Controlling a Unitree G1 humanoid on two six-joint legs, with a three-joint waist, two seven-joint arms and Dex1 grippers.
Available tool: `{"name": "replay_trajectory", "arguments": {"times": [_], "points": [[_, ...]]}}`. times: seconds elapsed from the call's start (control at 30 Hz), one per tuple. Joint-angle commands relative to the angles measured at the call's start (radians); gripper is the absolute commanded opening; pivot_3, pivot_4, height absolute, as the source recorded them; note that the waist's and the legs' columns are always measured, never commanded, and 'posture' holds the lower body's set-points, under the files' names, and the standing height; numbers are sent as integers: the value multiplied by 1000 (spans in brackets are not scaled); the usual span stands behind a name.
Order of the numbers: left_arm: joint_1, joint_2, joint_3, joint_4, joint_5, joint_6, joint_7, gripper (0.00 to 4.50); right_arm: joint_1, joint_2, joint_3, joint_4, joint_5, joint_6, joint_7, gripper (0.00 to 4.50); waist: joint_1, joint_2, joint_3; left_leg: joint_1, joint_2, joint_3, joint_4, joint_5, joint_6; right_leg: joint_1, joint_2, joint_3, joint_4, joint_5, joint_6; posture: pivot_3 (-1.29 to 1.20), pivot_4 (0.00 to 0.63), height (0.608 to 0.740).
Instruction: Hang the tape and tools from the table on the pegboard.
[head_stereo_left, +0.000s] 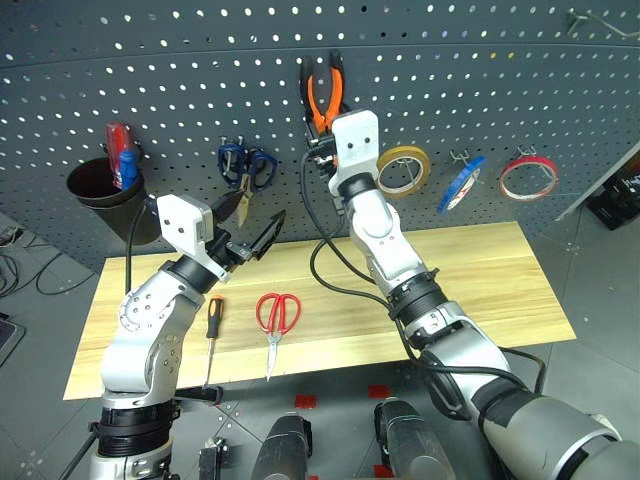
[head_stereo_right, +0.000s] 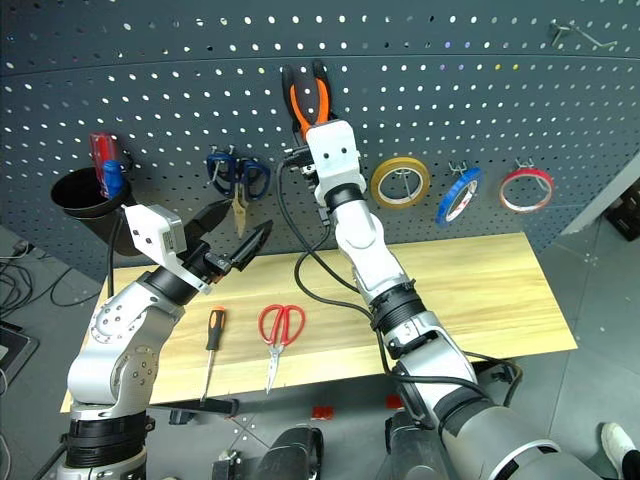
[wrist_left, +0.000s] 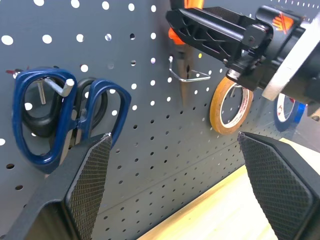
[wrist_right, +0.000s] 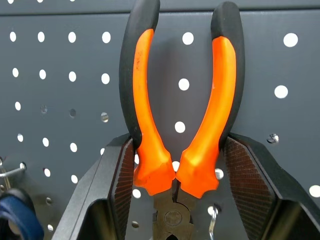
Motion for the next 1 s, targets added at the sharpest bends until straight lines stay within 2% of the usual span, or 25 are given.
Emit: {"name": "replay_trajectory", "arguments": {"times": [0.03,0.23,0.5,0.57,0.67,0.77,0.87,1.0], "points": [[2,-2,-1,-29,0,-20,-1,4286,24,38,-2,-128,6,29,3,2410,1,0,0,0,0,0,0,0,0,0,0,0,0,0,0,69,210,740],[-2,-21,-20,-5,18,-23,9,4286,144,46,17,-199,12,205,22,2410,11,0,0,0,0,0,0,0,0,0,0,0,0,0,0,56,204,740],[14,-41,-28,28,41,-17,36,4286,179,42,-3,-289,80,352,71,2410,14,0,0,1,0,0,1,0,0,1,0,0,0,1,-1,38,201,740],[22,-41,-31,32,51,-15,42,4286,183,39,-8,-316,112,399,100,2801,13,0,0,1,0,0,1,0,0,1,0,0,0,1,-1,33,197,740],[37,-31,-43,42,84,-13,55,4286,193,15,8,-371,151,510,166,3639,13,0,0,1,0,0,0,0,0,1,0,0,0,1,-1,31,196,740],[68,-24,-51,49,98,35,68,4500,281,-76,77,-534,188,733,303,4487,14,0,0,0,0,0,0,0,0,1,0,0,0,1,-1,25,195,740],[94,-32,-54,51,103,82,93,4500,394,-168,119,-730,232,901,393,4487,17,0,-1,0,0,-1,0,0,0,1,0,0,0,1,-1,18,203,740],[144,-39,-105,30,146,251,181,4500,530,-281,160,-975,296,1069,478,4487,21,0,-1,0,-1,-2,1,-1,1,1,0,0,0,1,-1,11,217,740]]}}
